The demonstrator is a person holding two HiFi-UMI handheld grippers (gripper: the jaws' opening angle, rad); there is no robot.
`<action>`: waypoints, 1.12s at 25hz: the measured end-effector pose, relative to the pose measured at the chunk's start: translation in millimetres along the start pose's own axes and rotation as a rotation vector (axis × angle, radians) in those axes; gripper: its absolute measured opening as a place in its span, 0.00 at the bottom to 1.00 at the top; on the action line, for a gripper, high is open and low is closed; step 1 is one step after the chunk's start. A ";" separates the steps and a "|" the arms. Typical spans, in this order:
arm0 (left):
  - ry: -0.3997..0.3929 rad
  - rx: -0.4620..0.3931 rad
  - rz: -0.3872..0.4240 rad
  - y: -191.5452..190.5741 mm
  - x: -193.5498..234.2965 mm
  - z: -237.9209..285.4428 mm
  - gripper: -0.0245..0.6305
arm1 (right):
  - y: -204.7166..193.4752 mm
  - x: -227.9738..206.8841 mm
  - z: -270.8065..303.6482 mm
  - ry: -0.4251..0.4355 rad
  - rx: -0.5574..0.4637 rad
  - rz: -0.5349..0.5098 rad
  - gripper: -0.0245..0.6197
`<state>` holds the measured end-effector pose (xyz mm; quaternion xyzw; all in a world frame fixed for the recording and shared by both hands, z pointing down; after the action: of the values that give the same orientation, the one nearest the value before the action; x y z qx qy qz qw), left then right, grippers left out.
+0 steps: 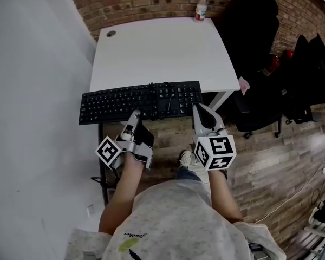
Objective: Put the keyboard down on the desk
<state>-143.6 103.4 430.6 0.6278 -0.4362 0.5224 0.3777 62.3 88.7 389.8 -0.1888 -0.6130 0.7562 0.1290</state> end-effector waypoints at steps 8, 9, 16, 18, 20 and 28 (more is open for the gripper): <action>0.023 -0.021 0.000 -3.6 19.8 95.2 0.15 | 17.4 -68.8 66.6 0.029 0.015 0.001 0.04; 0.023 -0.023 -0.001 -6.2 21.6 106.4 0.15 | 19.8 -78.7 72.3 0.031 0.015 0.002 0.04; 0.023 -0.035 0.016 -21.7 36.1 172.8 0.15 | 31.3 -140.3 110.6 0.044 0.011 0.023 0.04; 0.022 -0.040 0.031 -23.8 39.9 186.4 0.15 | 34.6 -152.0 121.7 0.056 0.008 0.025 0.04; 0.022 -0.047 0.035 -26.0 42.2 199.0 0.15 | 38.3 -162.8 131.6 0.068 0.007 0.021 0.04; 0.030 -0.091 0.012 -16.7 56.6 228.3 0.15 | 38.4 -176.5 162.8 0.114 0.030 0.010 0.04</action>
<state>-49.2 -112.0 447.5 0.5993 -0.4576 0.5136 0.4093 149.5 -137.9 403.6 -0.2329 -0.5924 0.7539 0.1629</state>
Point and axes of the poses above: the fingertips, and each gripper's own axes: z forward along the fingers, x to its left, y out of its top, the point moved 3 cm from there along -z, backward along the fingers, and after that the axes turned 1 degree about -y, right-handed, at the moved point
